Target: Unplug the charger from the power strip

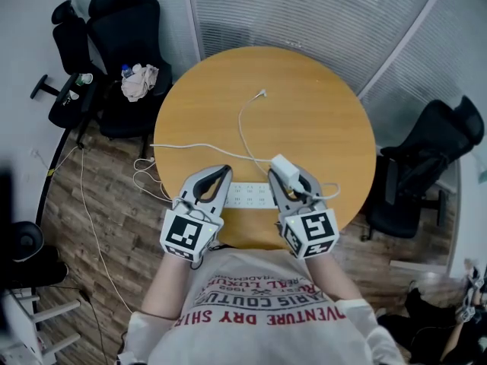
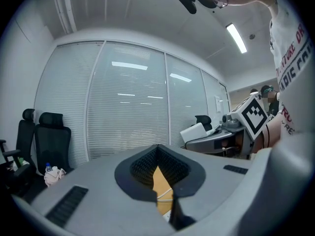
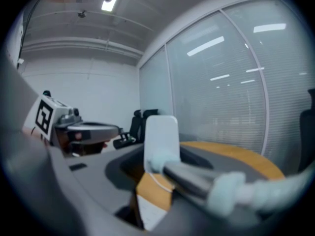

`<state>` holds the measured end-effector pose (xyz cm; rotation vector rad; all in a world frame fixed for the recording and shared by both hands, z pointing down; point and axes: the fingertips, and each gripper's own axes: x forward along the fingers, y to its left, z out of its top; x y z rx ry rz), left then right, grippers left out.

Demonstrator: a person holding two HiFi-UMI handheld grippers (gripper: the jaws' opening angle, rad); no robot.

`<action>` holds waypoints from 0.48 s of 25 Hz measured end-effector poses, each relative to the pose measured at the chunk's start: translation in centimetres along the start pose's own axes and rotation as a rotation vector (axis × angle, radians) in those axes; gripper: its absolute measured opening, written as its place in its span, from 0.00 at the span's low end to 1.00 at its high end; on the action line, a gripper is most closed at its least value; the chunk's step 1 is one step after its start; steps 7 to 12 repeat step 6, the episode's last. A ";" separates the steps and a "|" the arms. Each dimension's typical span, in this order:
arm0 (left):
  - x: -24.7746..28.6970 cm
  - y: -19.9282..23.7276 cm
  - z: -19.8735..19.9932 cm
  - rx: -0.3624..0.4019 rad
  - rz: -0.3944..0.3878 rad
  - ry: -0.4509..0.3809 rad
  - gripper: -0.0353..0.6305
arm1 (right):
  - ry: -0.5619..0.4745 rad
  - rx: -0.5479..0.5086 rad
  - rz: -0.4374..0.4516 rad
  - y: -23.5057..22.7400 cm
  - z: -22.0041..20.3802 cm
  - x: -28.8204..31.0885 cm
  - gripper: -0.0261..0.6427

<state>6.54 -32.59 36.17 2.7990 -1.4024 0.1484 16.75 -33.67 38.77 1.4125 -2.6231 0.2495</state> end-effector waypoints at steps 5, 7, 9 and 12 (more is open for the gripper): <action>0.6 -0.1 -0.2 -0.020 0.001 0.007 0.10 | 0.008 0.004 -0.001 -0.3 -0.3 0.1 0.27; 0.7 -0.1 -0.2 -0.016 0.001 0.008 0.10 | 0.009 0.005 -0.001 -0.4 -0.4 0.2 0.27; 0.7 -0.1 -0.2 -0.016 0.001 0.008 0.10 | 0.009 0.005 -0.001 -0.4 -0.4 0.2 0.27; 0.7 -0.1 -0.2 -0.016 0.001 0.008 0.10 | 0.009 0.005 -0.001 -0.4 -0.4 0.2 0.27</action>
